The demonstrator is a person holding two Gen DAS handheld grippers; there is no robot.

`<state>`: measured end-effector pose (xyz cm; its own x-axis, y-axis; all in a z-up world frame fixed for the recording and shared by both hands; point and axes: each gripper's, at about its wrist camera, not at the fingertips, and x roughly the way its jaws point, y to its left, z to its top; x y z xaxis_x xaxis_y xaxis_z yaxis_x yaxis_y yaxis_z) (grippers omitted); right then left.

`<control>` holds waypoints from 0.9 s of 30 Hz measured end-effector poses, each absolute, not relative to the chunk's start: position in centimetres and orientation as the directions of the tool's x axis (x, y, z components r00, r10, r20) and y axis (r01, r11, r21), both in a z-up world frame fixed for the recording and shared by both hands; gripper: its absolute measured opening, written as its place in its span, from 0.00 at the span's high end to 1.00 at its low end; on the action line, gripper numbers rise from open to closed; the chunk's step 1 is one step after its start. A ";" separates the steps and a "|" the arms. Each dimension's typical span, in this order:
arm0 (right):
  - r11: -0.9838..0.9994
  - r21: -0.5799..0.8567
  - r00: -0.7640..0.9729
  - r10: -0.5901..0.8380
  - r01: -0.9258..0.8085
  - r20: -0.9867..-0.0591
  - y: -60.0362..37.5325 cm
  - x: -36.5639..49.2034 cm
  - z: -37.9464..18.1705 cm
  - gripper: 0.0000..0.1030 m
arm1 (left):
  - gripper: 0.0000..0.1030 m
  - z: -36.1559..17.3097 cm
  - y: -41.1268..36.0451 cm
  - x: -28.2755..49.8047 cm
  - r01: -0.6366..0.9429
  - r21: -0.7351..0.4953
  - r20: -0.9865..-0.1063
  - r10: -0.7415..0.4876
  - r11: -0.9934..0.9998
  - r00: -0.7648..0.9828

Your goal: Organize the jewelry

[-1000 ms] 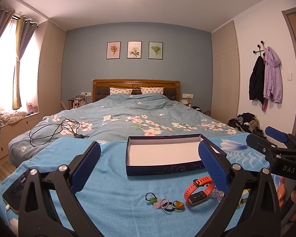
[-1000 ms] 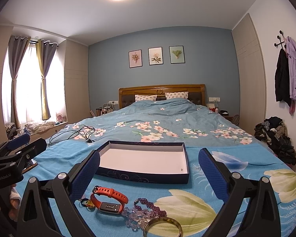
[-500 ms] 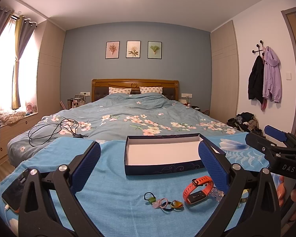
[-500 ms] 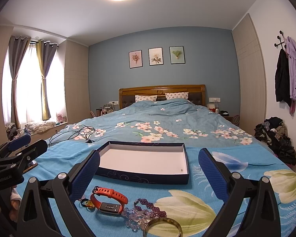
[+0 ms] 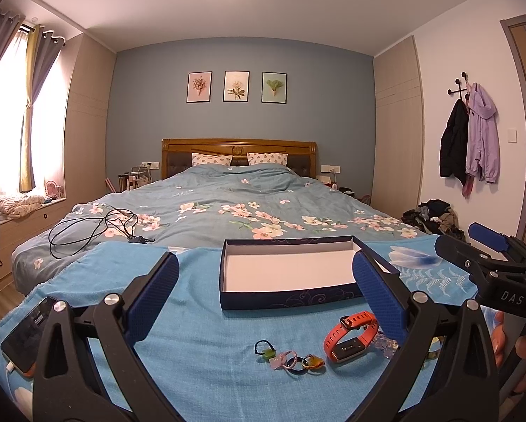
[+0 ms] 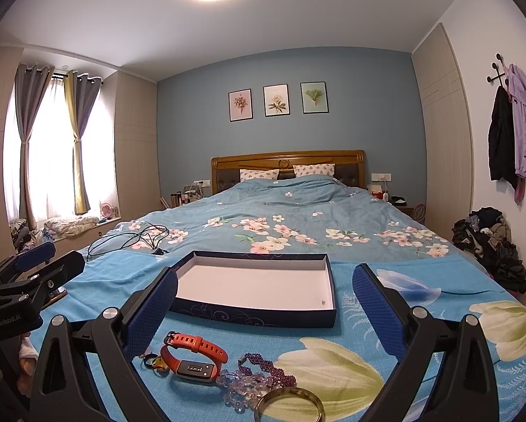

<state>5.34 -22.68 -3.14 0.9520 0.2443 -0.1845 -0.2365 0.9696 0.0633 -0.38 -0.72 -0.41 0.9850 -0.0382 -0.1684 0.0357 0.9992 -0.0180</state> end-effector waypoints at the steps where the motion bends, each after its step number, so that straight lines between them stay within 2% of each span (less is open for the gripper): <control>1: 0.970 0.062 0.952 0.245 -0.237 -0.184 -22.7 5.3 -3.1 0.07 | 0.06 -0.4 -0.7 -0.4 0.035 -0.017 -0.168 -0.037 0.999 0.985; 27: 0.969 0.073 0.951 0.246 -0.236 -0.189 -22.8 5.5 -3.5 0.07 | 0.06 -0.9 -1.0 -0.6 0.046 -0.023 -0.181 -0.049 0.999 0.982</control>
